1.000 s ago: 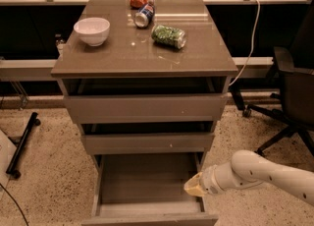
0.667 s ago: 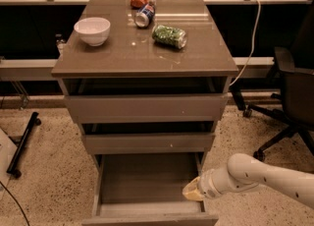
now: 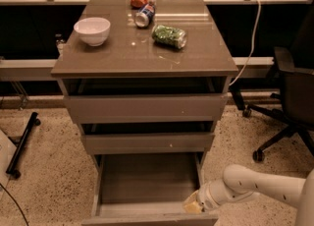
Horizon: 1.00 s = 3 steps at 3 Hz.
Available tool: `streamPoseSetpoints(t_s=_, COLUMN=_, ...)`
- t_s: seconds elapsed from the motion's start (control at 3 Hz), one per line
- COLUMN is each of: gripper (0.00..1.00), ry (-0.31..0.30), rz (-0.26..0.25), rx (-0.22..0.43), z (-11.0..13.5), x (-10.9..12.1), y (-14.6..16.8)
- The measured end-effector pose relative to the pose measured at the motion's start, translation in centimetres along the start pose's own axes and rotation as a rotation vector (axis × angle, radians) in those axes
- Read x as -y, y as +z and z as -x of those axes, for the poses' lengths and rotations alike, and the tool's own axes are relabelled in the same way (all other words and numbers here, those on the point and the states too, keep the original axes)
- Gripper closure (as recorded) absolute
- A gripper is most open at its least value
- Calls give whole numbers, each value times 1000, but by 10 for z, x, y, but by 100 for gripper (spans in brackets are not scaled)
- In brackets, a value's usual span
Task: Close bottom drawer
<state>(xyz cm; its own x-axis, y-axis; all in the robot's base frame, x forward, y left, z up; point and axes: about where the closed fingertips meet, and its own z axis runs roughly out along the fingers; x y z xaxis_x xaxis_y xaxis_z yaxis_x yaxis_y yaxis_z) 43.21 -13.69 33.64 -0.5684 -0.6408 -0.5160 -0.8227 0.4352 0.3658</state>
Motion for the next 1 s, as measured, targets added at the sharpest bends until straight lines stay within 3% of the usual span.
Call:
streamPoseSetpoints(t_s=0.33, gripper=100, ry=77, rz=10, rx=-44, z=-31, x=2, y=38)
streamPoseSetpoints(t_s=0.67, gripper=100, ry=161, rz=-14, rx=-74, z=-61, x=9, y=74)
streamPoseSetpoints(t_s=1.0, gripper=100, ry=244, rz=-19, rx=-26, z=-81, x=17, y=97)
